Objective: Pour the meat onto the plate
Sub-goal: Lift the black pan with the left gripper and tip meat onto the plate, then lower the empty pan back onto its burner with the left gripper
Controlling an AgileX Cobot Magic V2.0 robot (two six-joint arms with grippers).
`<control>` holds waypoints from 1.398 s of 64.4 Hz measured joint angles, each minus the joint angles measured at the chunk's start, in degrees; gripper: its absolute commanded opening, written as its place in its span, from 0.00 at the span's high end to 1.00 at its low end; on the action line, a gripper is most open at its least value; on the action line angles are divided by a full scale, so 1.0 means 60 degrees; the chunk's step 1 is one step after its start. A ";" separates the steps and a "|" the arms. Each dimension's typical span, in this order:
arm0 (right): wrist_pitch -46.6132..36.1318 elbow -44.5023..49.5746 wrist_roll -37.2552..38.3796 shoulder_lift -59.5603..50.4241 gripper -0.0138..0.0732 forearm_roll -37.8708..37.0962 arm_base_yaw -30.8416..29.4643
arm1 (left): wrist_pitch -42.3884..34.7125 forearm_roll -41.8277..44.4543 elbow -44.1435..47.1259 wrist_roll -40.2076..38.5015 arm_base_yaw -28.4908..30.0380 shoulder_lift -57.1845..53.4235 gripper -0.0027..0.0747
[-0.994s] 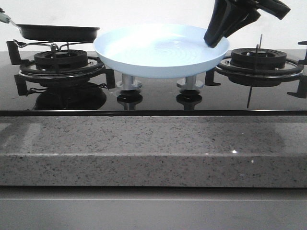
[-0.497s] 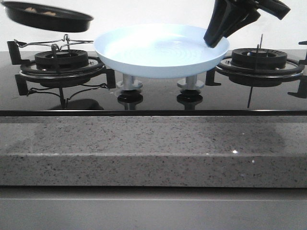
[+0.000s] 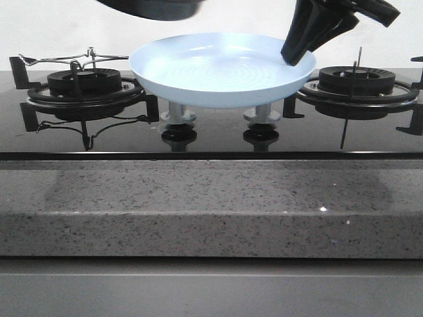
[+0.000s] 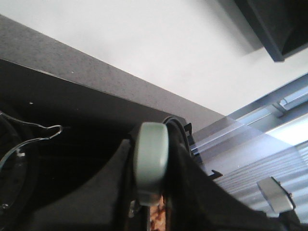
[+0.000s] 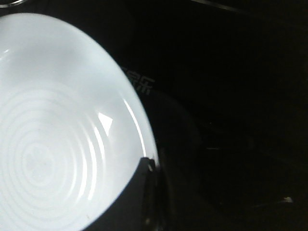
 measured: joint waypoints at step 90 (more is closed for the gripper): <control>0.0000 0.0000 0.0000 0.0000 0.92 0.0000 0.0000 | -0.3905 0.9322 0.0000 0.1329 -0.6813 -0.2366 0.99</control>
